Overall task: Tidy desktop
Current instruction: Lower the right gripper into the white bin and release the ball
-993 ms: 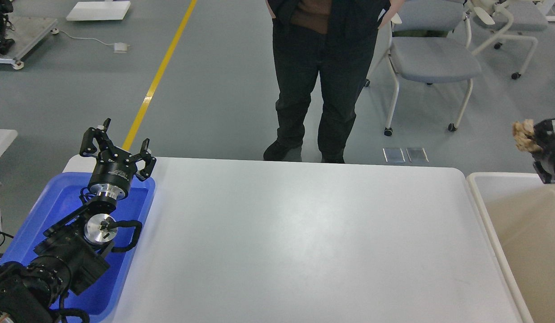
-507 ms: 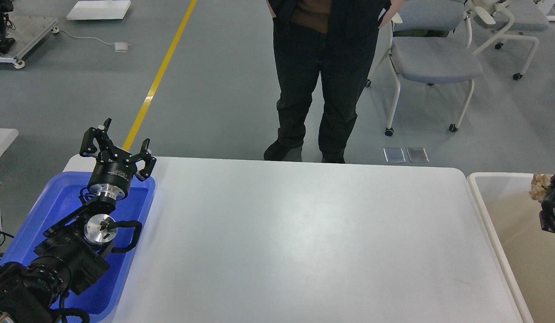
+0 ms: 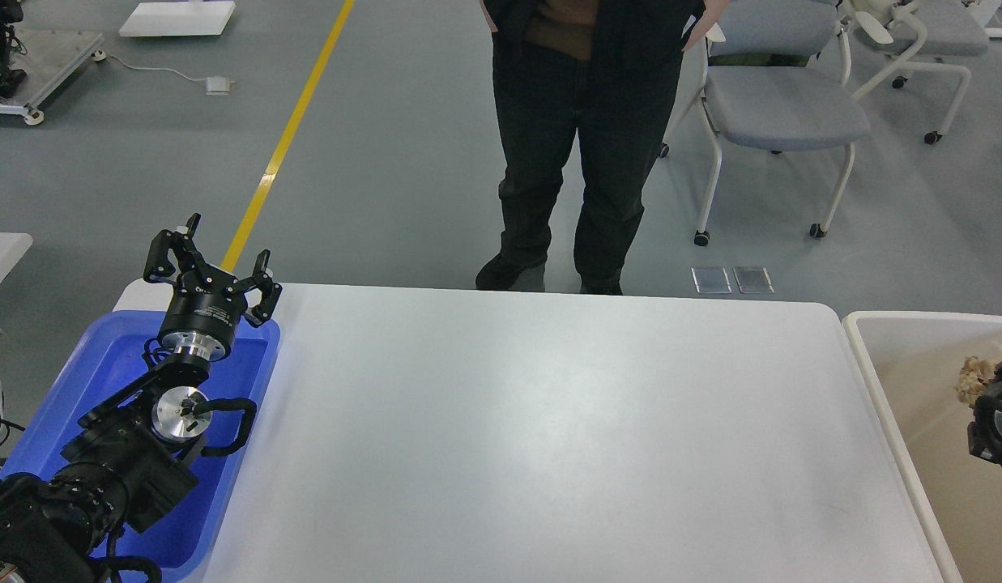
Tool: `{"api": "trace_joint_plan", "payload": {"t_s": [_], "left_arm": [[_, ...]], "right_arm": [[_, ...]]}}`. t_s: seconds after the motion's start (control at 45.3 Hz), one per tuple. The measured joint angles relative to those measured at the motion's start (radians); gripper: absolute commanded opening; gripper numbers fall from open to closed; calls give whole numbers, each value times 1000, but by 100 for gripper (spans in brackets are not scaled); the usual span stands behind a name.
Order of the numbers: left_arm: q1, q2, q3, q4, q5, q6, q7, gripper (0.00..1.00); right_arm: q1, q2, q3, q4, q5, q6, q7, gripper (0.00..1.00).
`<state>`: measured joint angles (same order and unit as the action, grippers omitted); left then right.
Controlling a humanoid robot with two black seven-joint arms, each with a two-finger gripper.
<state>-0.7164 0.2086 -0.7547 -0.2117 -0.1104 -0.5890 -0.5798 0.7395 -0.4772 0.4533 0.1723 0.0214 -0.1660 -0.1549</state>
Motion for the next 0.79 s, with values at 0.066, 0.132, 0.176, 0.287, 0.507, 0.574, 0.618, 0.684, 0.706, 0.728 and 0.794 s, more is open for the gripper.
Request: {"api": "trace_joint_plan", "payload": {"t_s": [0.066, 0.132, 0.176, 0.287, 0.507, 0.574, 0.618, 0.684, 0.706, 0.728, 0.794], "left_arm": [[0, 0, 0, 0, 0, 0, 0, 100], [0, 0, 0, 0, 0, 0, 0, 100], [0, 0, 0, 0, 0, 0, 0, 100], [0, 0, 0, 0, 0, 0, 0, 100], [0, 0, 0, 0, 0, 0, 0, 100], [0, 0, 0, 0, 0, 0, 0, 100], [0, 0, 0, 0, 0, 0, 0, 100], [0, 0, 0, 0, 0, 0, 0, 100], [0, 0, 0, 0, 0, 0, 0, 100], [0, 0, 0, 0, 0, 0, 0, 100], [0, 0, 0, 0, 0, 0, 0, 100]], "right_arm": [[-6, 3, 11, -7, 1, 0, 0, 0], [-10, 5, 18, -14, 2, 0, 1, 0], [-12, 6, 22, -17, 2, 1, 1, 0], [-19, 8, 30, -24, 2, 1, 4, 12], [-28, 11, 55, -42, 4, 1, 7, 100], [-32, 11, 68, -44, 5, 1, 8, 100], [-35, 12, 77, -45, 5, 1, 8, 100], [-37, 12, 86, -47, 5, 1, 8, 100], [-38, 12, 88, -47, 5, 1, 8, 100], [-39, 12, 90, -47, 5, 1, 9, 100], [-40, 12, 93, -46, 6, 1, 9, 100]]}}
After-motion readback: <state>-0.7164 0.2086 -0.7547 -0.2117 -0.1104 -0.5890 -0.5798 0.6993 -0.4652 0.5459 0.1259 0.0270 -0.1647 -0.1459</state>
